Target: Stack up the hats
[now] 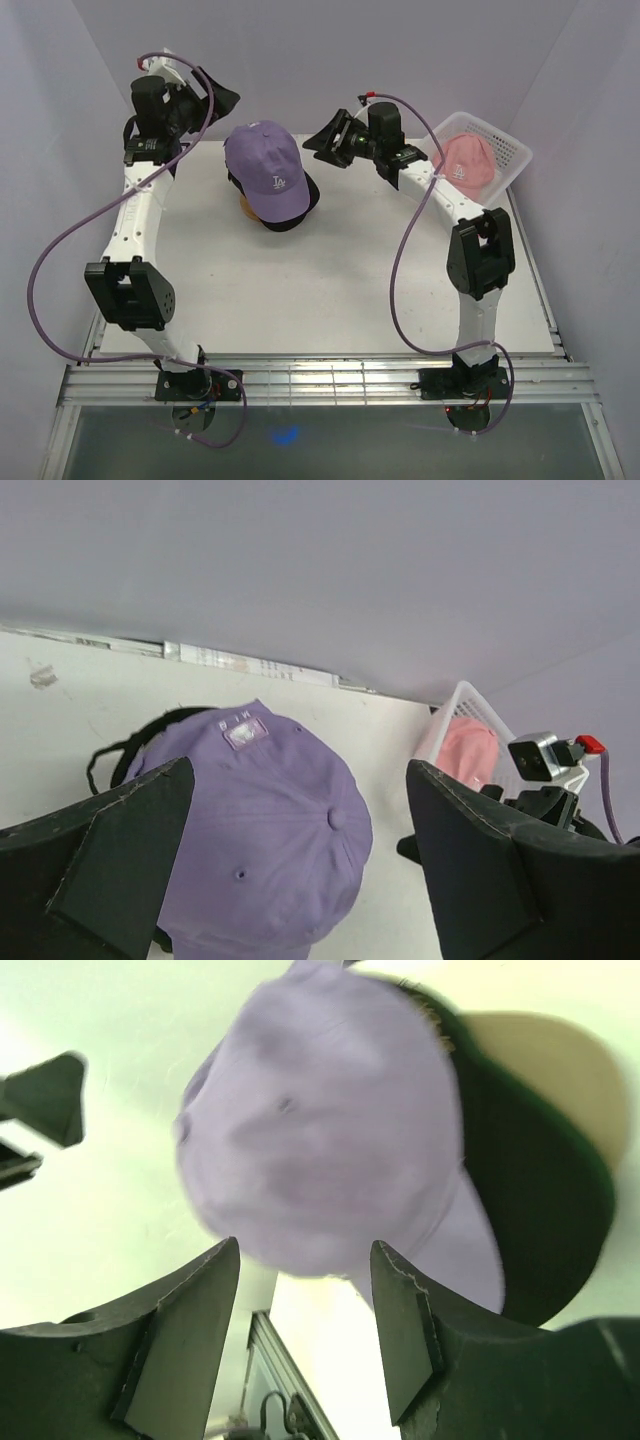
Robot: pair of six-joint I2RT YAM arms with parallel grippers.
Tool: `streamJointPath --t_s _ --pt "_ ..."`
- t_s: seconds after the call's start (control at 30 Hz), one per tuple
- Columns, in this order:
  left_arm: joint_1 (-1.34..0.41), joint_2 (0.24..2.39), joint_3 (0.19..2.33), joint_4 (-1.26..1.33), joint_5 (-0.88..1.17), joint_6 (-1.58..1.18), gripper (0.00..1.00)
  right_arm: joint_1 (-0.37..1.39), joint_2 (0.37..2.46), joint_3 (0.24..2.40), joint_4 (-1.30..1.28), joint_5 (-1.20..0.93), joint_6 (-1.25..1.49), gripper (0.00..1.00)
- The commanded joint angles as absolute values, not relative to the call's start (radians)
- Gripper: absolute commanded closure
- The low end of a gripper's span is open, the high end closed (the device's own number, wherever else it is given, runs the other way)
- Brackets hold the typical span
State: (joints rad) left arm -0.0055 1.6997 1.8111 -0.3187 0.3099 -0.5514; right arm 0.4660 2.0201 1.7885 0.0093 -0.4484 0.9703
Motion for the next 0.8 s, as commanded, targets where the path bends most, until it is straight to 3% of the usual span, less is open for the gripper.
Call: streamJointPath --t_s 0.0,0.33,0.77 --pt "-0.003 1.645 1.695 -0.236 0.406 -0.607 0.03 0.528 1.947 1.741 0.017 -0.446 0.881 0.39" --pt "-0.003 1.658 1.391 -0.129 0.408 -0.66 0.04 0.592 1.963 1.562 0.11 -0.469 0.925 0.4" --pt "-0.002 1.692 1.471 -0.224 0.331 -0.597 0.04 0.581 2.046 1.615 0.067 -0.495 0.94 0.41"
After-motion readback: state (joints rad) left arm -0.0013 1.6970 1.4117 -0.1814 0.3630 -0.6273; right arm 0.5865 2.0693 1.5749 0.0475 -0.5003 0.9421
